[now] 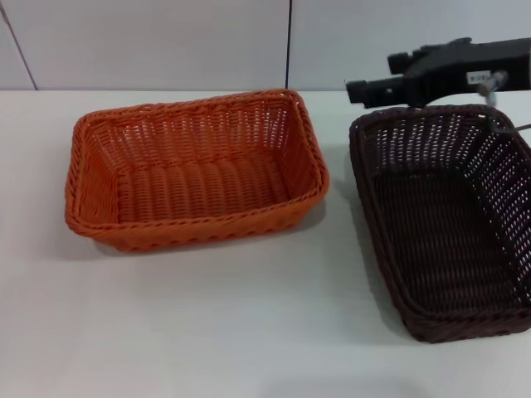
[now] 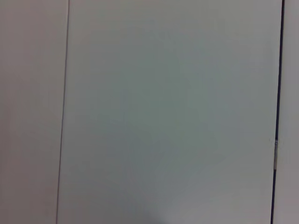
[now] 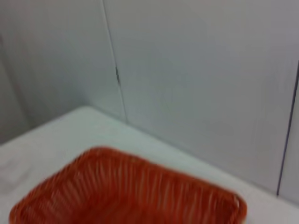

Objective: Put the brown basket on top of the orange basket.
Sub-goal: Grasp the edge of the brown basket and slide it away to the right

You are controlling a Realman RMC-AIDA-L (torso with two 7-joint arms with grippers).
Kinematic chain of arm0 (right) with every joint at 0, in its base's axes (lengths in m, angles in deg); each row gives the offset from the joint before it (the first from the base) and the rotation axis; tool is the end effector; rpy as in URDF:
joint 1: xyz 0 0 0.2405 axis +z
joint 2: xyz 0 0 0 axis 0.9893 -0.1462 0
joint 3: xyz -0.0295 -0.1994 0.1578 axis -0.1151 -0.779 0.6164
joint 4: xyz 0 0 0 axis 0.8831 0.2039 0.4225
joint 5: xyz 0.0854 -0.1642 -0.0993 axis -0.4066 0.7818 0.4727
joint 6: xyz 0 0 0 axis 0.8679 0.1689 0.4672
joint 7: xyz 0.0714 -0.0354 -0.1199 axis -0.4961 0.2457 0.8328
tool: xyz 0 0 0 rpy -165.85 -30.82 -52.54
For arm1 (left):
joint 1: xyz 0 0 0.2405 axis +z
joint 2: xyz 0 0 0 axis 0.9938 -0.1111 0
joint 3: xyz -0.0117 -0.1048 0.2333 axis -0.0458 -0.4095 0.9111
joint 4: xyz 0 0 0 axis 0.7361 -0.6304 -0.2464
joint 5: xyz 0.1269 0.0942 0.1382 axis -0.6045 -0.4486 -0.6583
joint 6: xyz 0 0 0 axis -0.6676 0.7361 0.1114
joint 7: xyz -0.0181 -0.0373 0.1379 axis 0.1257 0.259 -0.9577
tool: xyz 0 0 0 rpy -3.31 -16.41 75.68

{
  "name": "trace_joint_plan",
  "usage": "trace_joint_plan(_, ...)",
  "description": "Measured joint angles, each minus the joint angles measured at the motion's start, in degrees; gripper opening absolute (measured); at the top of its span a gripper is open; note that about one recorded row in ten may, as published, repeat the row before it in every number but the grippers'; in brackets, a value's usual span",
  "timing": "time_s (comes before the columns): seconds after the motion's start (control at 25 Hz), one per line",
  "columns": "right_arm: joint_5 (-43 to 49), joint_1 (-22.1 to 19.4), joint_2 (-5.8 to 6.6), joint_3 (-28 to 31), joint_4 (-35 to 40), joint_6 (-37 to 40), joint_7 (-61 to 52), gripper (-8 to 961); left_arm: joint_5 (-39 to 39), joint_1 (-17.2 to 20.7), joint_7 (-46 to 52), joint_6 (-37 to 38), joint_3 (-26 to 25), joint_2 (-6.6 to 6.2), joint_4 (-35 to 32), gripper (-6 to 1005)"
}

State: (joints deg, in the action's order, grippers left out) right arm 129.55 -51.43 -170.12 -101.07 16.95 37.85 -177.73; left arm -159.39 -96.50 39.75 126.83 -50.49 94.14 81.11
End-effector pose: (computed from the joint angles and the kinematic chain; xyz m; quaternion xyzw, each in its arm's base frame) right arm 0.1116 0.3783 0.0700 -0.9191 0.2631 0.1249 0.2652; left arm -0.4137 0.2750 0.0544 -0.5272 -0.3160 -0.2388 0.7518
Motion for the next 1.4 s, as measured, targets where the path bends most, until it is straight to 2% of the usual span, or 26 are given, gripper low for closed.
trace_joint_plan(0.04, 2.7, 2.0, 0.48, 2.1, 2.0, 6.2, -2.6, 817, 0.0, -0.1, 0.0, 0.0, -0.1, 0.00, 0.0, 732)
trace_joint_plan(0.08, 2.7, 2.0, 0.48, 2.1, 2.0, 6.2, -2.6, 817, 0.0, -0.2, 0.0, -0.1, -0.1, 0.00, 0.0, 732)
trace_joint_plan(0.16, 4.7, 4.3, 1.08, 4.8, 5.0, 14.4, -4.1, 817, 0.0, -0.4, 0.0, -0.1, -0.3, 0.00, -0.2, 731)
trace_joint_plan(0.2, 4.7, 4.3, 1.08, 4.8, 5.0, 14.4, -4.1, 817, 0.0, -0.4, 0.0, -0.1, -0.3, 0.00, -0.2, 731)
trace_joint_plan(0.4, 5.2, 8.2, 2.08, 9.6, 6.5, 27.4, -4.7, 818, 0.0, -0.6, 0.0, -0.5, -0.7, 0.07, -0.1, 730)
trace_joint_plan(0.56, 6.3, 9.6, 2.72, 10.6, 7.8, 33.2, -5.1, 818, 0.0, -0.7, 0.0, -0.5, -0.7, 0.11, -0.1, 729)
trace_joint_plan(0.8, 5.4, 9.4, 2.81, 10.9, 9.2, 36.5, -4.0, 817, 0.0, -1.2, 0.0, -0.6, -0.7, 0.19, -0.3, 728)
trace_joint_plan(1.04, 3.8, 9.9, 2.76, 10.3, 7.4, 43.0, 2.0, 818, 0.0, -1.2, 0.0, -0.6, -0.3, 0.18, 0.0, 727)
trace_joint_plan(1.4, 6.1, 10.0, 2.92, 8.6, 8.8, 48.0, 7.9, 818, 0.0, -1.5, 0.0, -1.7, -0.2, 0.22, -0.2, 725)
